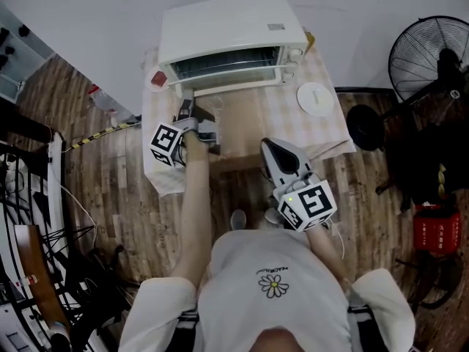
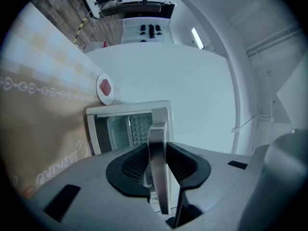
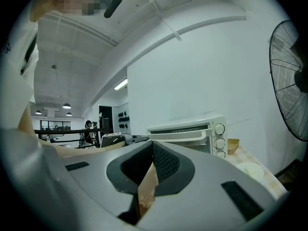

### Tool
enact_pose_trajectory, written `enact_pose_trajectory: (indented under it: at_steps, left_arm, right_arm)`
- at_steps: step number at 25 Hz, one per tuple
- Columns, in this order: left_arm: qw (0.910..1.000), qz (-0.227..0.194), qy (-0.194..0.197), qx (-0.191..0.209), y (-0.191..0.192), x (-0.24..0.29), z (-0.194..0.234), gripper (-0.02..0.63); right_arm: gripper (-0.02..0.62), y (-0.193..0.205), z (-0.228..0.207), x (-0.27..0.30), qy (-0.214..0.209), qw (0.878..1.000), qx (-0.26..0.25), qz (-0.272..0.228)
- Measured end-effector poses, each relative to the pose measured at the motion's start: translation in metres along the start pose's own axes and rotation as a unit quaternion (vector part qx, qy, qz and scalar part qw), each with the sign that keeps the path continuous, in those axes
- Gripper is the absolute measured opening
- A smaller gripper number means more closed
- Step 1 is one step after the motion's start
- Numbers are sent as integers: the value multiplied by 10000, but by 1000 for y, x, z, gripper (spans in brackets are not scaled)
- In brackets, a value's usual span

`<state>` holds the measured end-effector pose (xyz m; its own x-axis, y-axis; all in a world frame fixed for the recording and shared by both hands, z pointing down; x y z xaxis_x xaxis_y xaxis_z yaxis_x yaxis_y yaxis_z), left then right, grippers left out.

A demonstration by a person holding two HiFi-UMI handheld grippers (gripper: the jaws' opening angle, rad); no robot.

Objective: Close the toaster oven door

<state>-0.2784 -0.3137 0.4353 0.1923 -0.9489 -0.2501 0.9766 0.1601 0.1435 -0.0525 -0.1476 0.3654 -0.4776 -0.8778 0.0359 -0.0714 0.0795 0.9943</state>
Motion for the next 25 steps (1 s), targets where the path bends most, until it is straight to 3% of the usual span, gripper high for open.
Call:
enact_pose_trajectory:
  at_steps: [25]
  left_arm:
    - [9999, -35, 84, 72, -14, 55, -6, 121]
  right_arm:
    - [9, -10, -13, 0, 139, 9999, -2, -90]
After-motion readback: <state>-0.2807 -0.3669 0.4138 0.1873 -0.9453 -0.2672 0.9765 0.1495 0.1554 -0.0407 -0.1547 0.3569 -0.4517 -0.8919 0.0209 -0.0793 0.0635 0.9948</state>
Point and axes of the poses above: the fingertips, and each gripper's own axes: x forward along the fingers, z to its left, y out of its underside, the point moved 5 cm from there along -x, backward along the fingers, and after that the axes turned 8 degrees about y, right-handed, at the moved point
